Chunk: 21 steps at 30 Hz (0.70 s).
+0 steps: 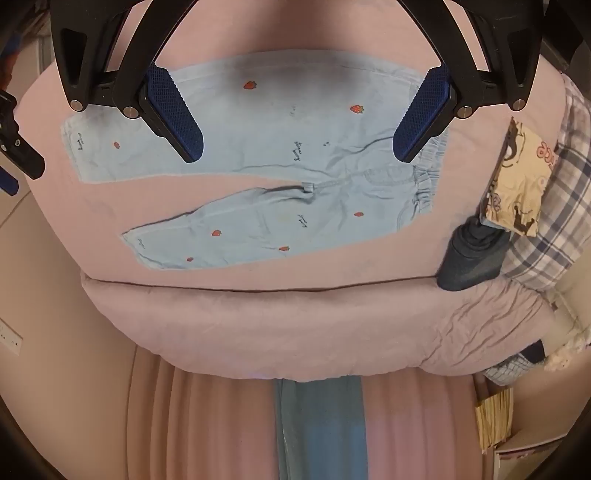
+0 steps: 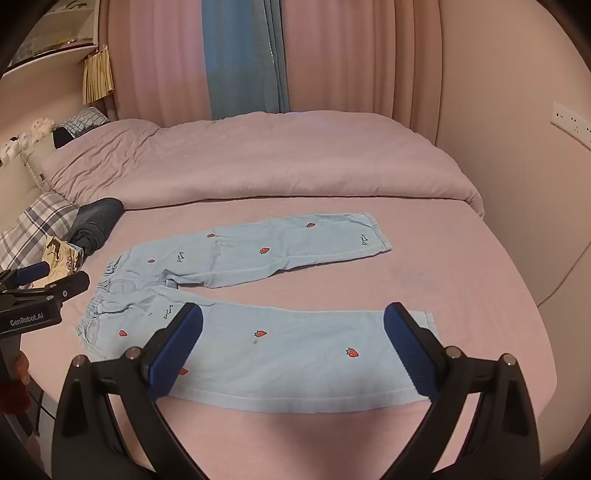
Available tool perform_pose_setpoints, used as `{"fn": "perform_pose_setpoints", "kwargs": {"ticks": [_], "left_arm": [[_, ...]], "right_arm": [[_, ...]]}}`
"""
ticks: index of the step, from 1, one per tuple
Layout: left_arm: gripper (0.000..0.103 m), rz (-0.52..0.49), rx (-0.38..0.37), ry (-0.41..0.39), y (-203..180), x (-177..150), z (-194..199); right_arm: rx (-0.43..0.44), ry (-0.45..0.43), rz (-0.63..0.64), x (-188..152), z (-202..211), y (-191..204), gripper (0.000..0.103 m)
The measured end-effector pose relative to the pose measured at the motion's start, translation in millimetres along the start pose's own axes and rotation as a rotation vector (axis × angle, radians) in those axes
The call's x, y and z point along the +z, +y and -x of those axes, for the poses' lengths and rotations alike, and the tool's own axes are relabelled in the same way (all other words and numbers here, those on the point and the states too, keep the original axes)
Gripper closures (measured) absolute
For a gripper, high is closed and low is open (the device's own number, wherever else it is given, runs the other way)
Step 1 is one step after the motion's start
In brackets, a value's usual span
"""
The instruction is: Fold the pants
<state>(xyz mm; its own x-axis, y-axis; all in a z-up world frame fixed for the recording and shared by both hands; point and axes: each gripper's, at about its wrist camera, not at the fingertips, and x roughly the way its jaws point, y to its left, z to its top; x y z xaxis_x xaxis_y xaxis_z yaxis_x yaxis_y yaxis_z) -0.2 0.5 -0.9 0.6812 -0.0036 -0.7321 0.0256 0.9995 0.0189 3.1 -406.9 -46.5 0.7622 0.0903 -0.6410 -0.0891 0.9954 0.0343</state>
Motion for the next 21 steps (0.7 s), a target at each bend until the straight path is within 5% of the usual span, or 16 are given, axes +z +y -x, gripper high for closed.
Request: {"fn": "perform_pose_setpoints", "kwargs": {"ticks": [21], "left_arm": [[0.001, 0.013, 0.011, 0.020, 8.3, -4.3, -9.8]], "right_arm": [[-0.004, 0.011, 0.013, 0.8, -1.7, 2.6, 0.004]]}}
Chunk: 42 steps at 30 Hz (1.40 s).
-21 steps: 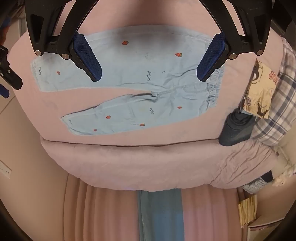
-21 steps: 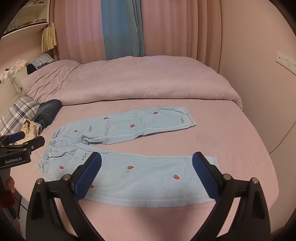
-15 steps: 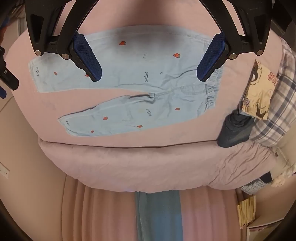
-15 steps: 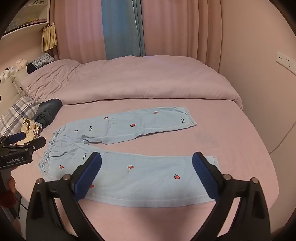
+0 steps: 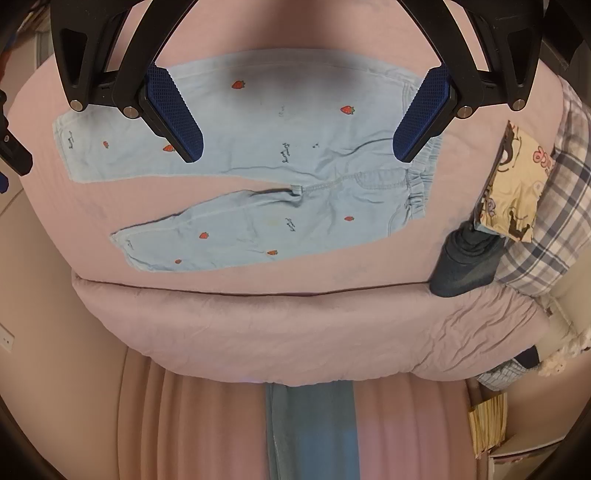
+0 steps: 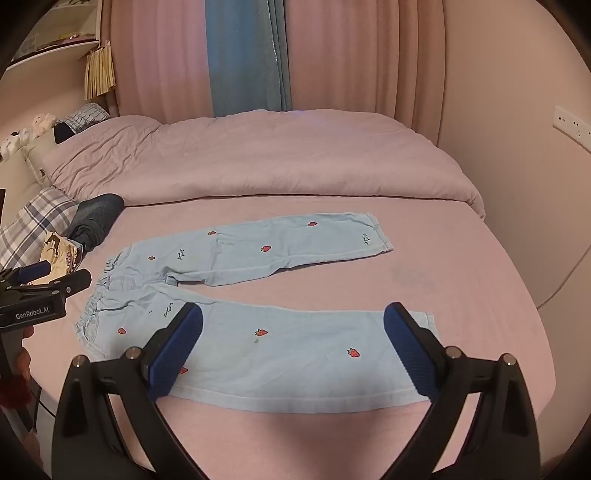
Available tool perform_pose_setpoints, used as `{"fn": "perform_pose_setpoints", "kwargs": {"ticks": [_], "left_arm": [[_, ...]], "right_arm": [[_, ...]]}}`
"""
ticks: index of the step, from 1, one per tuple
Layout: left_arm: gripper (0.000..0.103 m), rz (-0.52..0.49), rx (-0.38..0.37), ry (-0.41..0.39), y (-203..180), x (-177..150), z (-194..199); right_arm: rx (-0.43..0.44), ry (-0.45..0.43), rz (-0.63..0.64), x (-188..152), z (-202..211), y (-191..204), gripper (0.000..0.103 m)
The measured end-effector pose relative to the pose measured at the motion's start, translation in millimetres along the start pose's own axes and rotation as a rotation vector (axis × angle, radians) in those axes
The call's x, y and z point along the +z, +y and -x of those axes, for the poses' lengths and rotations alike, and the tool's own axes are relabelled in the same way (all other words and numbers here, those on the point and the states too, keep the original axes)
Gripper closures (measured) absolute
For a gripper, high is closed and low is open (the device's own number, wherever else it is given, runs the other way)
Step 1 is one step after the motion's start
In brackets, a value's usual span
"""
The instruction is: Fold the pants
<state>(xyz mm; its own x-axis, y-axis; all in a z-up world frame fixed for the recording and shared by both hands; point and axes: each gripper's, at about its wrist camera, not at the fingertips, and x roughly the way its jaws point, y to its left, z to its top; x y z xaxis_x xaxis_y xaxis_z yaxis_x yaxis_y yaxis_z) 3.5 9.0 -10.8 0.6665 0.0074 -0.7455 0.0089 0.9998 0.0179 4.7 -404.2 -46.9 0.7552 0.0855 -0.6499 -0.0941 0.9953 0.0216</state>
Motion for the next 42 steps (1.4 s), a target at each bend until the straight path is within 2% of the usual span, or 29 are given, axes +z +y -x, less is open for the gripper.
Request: {"fn": "perform_pose_setpoints", "kwargs": {"ticks": [42], "left_arm": [[0.001, -0.030, -0.012, 0.002, -9.0, -2.0, -3.0]], "right_arm": [[-0.010, 0.007, -0.007, -3.3, -0.5, -5.0, 0.004]]}}
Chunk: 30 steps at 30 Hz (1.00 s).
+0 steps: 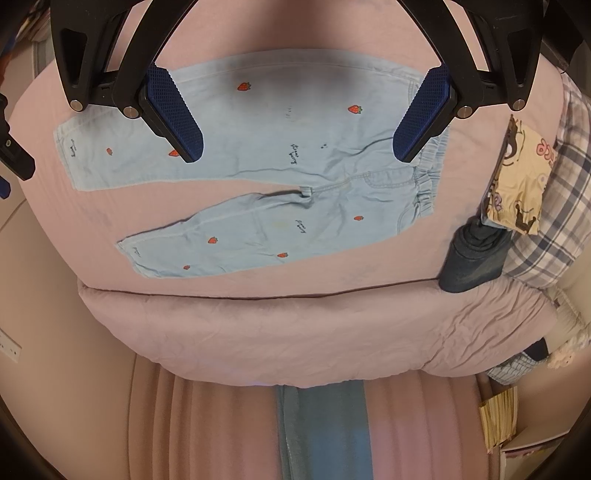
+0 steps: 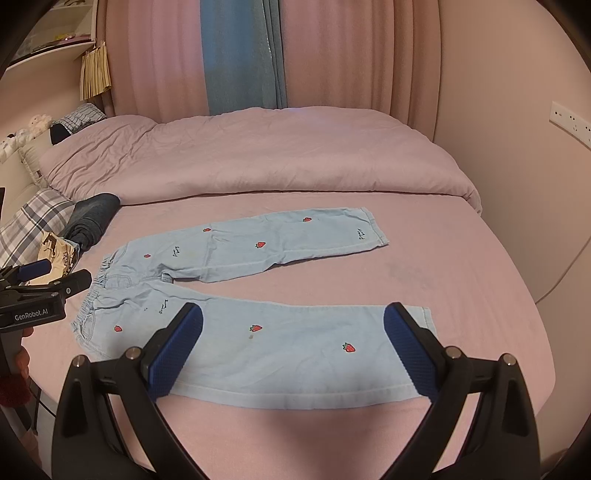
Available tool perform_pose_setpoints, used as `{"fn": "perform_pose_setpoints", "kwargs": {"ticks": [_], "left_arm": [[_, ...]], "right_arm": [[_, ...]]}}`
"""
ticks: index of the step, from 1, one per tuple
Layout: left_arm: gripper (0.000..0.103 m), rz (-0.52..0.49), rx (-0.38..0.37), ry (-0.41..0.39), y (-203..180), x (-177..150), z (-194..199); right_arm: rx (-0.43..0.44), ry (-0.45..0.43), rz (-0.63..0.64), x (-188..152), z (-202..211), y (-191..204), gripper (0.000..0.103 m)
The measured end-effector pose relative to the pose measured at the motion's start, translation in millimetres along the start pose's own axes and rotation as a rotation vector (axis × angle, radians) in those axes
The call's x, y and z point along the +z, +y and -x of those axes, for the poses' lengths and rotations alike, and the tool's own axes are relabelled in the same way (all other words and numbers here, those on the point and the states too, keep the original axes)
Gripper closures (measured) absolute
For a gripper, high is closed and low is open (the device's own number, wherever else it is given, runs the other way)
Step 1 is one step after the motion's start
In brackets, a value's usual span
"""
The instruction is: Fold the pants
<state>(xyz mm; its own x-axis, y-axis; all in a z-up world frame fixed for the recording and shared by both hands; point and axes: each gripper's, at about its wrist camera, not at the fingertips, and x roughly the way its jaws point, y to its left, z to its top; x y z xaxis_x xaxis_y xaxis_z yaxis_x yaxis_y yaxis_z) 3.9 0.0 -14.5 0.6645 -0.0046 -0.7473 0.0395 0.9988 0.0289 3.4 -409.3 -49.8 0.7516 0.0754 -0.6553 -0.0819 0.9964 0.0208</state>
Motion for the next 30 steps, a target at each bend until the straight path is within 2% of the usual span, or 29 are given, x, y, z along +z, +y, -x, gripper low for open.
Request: {"fn": "perform_pose_setpoints", "kwargs": {"ticks": [30], "left_arm": [[0.001, -0.007, 0.000, 0.002, -5.8, 1.5, 0.5]], "right_arm": [[-0.003, 0.002, 0.000, -1.3, 0.3, -2.0, 0.004]]}}
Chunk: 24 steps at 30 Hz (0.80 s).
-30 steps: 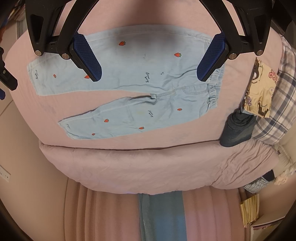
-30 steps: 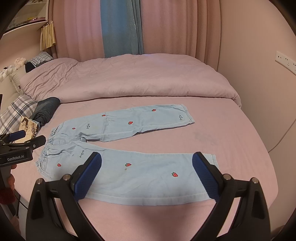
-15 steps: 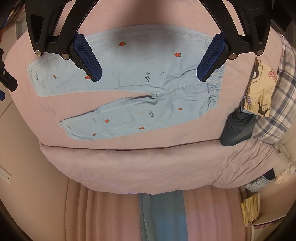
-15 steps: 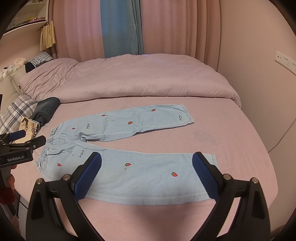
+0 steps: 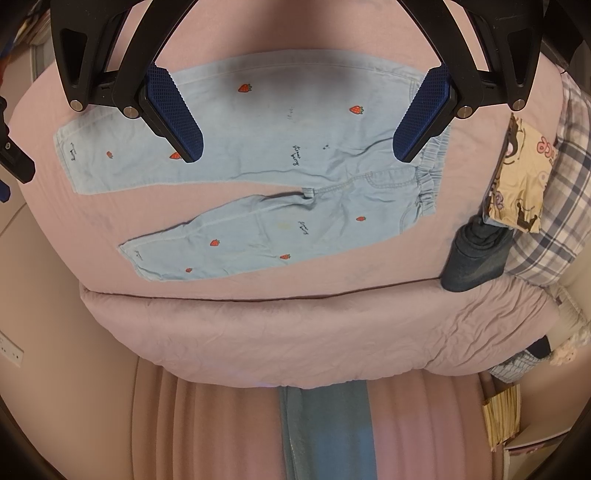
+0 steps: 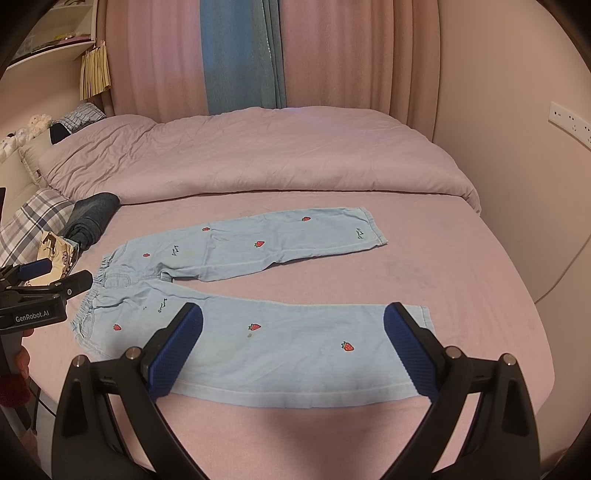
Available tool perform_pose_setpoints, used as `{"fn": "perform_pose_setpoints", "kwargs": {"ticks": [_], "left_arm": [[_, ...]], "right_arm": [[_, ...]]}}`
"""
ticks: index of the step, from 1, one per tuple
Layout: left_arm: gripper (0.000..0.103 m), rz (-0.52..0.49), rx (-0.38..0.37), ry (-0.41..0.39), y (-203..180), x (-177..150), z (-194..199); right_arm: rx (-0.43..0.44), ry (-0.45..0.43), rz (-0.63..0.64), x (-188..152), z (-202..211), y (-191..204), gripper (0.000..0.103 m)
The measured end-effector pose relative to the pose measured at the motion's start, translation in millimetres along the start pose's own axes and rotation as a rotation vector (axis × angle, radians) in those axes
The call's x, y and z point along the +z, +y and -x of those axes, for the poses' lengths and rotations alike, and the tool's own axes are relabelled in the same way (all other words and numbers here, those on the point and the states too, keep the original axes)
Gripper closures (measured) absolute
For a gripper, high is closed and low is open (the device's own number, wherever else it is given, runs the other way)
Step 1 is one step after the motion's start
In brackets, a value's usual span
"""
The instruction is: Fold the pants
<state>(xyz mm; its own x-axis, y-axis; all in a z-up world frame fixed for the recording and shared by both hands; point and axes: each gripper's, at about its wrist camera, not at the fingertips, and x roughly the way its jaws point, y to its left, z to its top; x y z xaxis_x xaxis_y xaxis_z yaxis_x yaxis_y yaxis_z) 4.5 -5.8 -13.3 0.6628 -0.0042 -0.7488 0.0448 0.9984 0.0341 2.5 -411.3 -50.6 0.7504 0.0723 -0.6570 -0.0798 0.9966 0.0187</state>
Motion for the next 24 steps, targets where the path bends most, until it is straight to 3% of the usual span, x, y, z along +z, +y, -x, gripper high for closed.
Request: {"fn": "perform_pose_setpoints", "kwargs": {"ticks": [10, 19, 24], "left_arm": [[0.001, 0.071, -0.150, 0.013, 30.2, -7.9, -31.7], [0.001, 0.187, -0.132, 0.079, 105.8, -18.3, -82.0], [0.001, 0.217, -0.061, 0.119, 157.4, -10.6, -127.8]], "right_arm": [[0.051, 0.049, 0.031, -6.2, -19.8, 5.3, 0.004], [0.135, 0.134, 0.099, -11.9, -68.6, 32.2, 0.005], [0.234, 0.189, 0.133, -4.7, -113.1, 52.5, 0.007]]}}
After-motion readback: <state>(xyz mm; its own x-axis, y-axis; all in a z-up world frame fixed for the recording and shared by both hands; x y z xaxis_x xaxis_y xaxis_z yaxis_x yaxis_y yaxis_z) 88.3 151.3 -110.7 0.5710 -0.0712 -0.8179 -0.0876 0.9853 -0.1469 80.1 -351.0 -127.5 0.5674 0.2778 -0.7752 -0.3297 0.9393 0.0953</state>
